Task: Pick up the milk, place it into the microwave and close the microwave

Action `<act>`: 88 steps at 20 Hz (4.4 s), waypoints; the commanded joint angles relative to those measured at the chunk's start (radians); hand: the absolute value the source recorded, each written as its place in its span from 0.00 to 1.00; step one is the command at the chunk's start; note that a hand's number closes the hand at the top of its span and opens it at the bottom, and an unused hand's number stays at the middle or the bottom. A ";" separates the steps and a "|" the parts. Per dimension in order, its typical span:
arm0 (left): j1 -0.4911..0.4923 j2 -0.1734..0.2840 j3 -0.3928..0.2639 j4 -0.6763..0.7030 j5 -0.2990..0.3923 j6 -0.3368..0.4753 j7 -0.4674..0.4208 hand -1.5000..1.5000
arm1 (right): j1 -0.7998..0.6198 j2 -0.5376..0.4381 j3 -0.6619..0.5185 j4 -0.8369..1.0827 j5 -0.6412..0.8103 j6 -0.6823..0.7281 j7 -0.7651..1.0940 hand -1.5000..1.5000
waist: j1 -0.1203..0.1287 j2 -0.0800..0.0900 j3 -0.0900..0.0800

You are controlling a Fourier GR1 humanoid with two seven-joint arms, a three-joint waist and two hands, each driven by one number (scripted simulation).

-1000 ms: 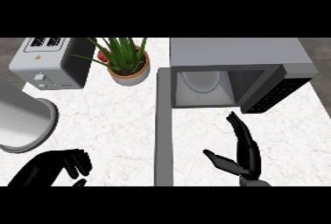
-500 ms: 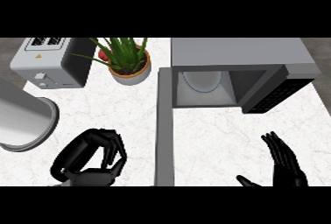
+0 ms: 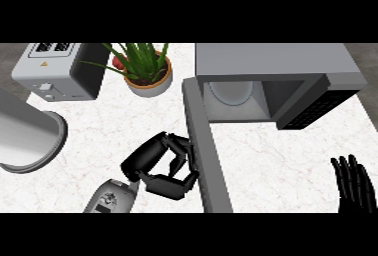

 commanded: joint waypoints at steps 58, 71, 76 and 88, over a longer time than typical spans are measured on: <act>-0.864 -0.002 -0.520 0.667 0.895 0.804 -0.088 1.00 | -0.202 -0.349 -0.104 -0.518 -0.316 0.262 0.421 0.00 | -0.418 0.083 0.001; -0.854 -0.001 -0.537 0.646 0.936 0.878 -0.118 1.00 | -0.244 -0.411 -0.164 -0.506 -0.371 0.288 0.460 0.00 | -0.445 0.089 0.003; -0.859 -0.001 -0.543 0.648 0.950 0.893 -0.119 1.00 | -0.260 -0.411 -0.173 -0.496 -0.405 0.291 0.465 0.00 | -0.442 0.093 0.005; -0.801 -0.001 -0.455 0.713 1.022 1.078 -0.124 1.00 | -0.275 -0.442 -0.217 -0.480 -0.462 0.298 0.493 0.00 | -0.398 0.090 0.002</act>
